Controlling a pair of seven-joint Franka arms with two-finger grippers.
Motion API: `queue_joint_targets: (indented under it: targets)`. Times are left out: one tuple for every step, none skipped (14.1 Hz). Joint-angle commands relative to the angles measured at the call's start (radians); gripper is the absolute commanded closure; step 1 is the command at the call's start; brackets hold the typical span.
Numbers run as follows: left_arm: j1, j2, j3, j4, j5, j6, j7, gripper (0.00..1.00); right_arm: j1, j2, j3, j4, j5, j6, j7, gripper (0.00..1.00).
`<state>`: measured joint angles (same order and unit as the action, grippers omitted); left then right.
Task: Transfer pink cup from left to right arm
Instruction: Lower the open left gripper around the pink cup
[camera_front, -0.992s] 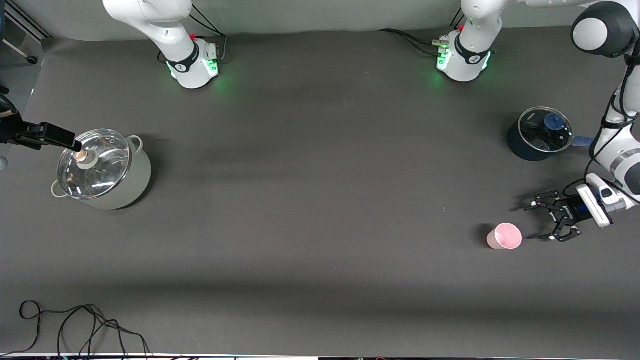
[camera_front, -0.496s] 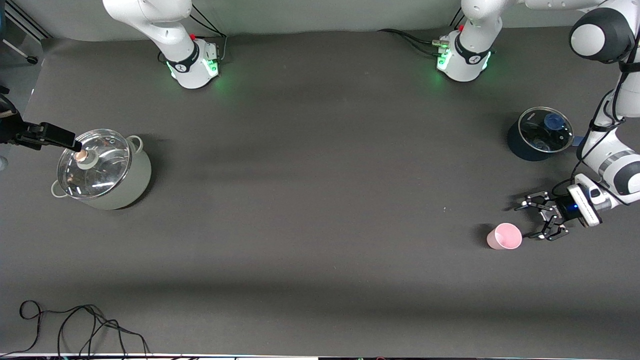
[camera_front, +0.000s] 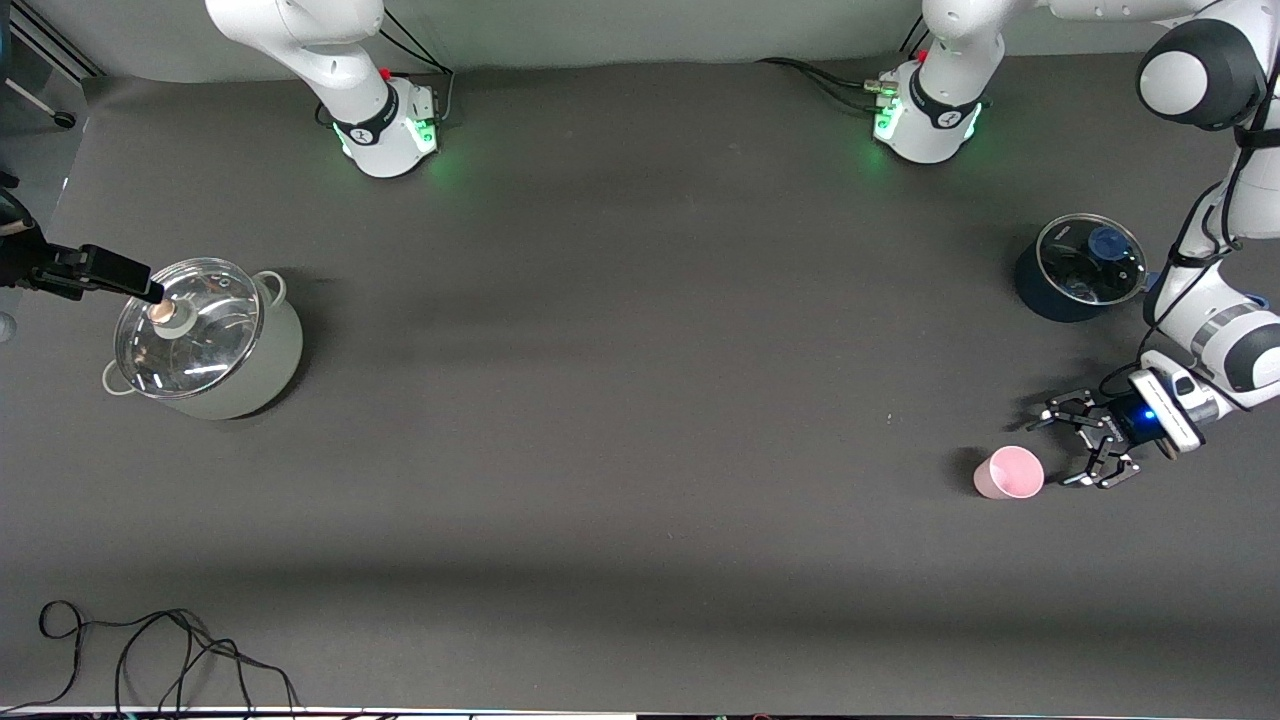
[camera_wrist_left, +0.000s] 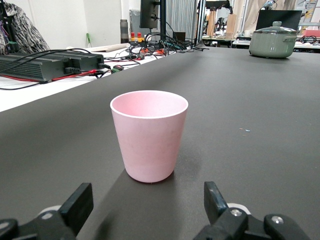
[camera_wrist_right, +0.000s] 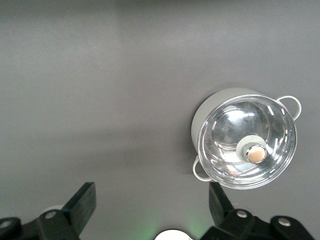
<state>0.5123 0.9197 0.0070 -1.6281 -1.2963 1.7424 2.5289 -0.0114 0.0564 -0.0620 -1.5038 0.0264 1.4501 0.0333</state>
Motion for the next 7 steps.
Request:
queue_joint_targets:
  targets:
    - [-0.009, 0.004, 0.004, 0.002, -0.024, 0.003, 0.03, 0.01, 0.005, 0.01, -0.004, 0.02, 0.001, -0.016, -0.015, 0.0]
    - [-0.011, 0.002, 0.004, 0.007, -0.026, 0.005, 0.03, 0.01, 0.005, 0.01, -0.004, 0.02, 0.001, -0.016, -0.015, 0.0]
    - [-0.014, 0.004, 0.004, 0.008, -0.026, 0.006, 0.03, 0.01, 0.005, 0.01, -0.004, 0.02, 0.001, -0.016, -0.015, 0.0]
    - [-0.023, 0.005, 0.002, 0.008, -0.031, 0.015, 0.03, 0.01, 0.005, 0.01, -0.004, 0.02, 0.001, -0.016, -0.015, 0.0]
    - [-0.024, 0.005, 0.001, 0.008, -0.032, 0.023, 0.03, 0.01, 0.005, 0.01, -0.004, 0.02, 0.001, -0.016, -0.015, 0.0]
    - [-0.024, 0.007, -0.008, 0.008, -0.032, 0.04, 0.031, 0.01, 0.005, 0.01, -0.004, 0.02, 0.001, -0.016, -0.015, 0.0]
    - [-0.024, 0.008, -0.016, 0.008, -0.031, 0.054, 0.031, 0.01, 0.005, 0.01, -0.006, 0.02, 0.001, -0.016, -0.015, 0.0]
